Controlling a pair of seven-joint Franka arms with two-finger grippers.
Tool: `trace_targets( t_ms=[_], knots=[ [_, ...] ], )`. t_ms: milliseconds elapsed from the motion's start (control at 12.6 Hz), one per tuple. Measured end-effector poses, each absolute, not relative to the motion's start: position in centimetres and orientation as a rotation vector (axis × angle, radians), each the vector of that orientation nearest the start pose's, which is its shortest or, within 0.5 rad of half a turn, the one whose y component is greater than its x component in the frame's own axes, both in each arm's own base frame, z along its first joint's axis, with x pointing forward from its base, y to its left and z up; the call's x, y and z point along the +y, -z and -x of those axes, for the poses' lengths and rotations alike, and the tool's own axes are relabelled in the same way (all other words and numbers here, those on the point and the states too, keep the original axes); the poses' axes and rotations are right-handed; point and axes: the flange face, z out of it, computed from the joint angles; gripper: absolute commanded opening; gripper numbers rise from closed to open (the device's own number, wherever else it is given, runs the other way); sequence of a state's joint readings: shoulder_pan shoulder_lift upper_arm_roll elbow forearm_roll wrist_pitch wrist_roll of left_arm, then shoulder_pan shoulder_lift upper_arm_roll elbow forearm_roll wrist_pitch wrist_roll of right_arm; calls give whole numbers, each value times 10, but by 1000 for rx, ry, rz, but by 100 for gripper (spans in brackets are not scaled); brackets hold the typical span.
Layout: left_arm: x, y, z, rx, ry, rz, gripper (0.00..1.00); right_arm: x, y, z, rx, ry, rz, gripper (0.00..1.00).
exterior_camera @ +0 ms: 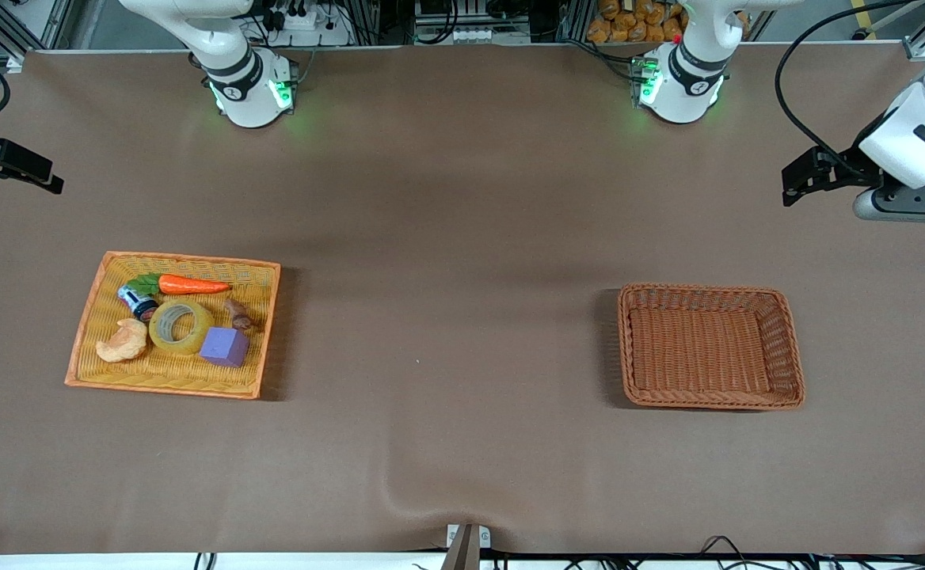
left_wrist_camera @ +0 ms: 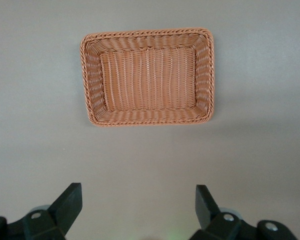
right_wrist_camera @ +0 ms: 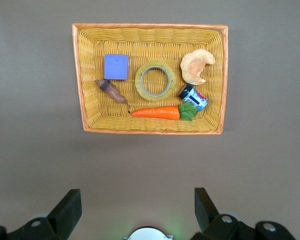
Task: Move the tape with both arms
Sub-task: 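Reach the right gripper toward the yellow tape roll in the tray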
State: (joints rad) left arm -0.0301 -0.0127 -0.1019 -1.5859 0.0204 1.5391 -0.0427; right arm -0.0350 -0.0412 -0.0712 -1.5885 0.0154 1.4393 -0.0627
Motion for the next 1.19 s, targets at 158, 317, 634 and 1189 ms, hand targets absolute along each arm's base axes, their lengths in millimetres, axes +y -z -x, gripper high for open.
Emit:
trace_targets(
  t_ms=[158, 317, 634, 1189],
  knots=[
    [-70, -621, -543, 139, -51, 3114, 100, -55, -628, -525, 48, -161, 3110, 100],
    [-70, -620, -543, 139, -55, 3113, 100, -55, -628, -525, 43, -160, 3110, 100],
    [-70, -616, -546, 138, -68, 3113, 100, -53, -625, -529, 29, -122, 3114, 100],
    [-73, -619, -546, 146, -58, 3114, 100, -19, -515, -554, -104, -190, 3113, 100]
  ],
)
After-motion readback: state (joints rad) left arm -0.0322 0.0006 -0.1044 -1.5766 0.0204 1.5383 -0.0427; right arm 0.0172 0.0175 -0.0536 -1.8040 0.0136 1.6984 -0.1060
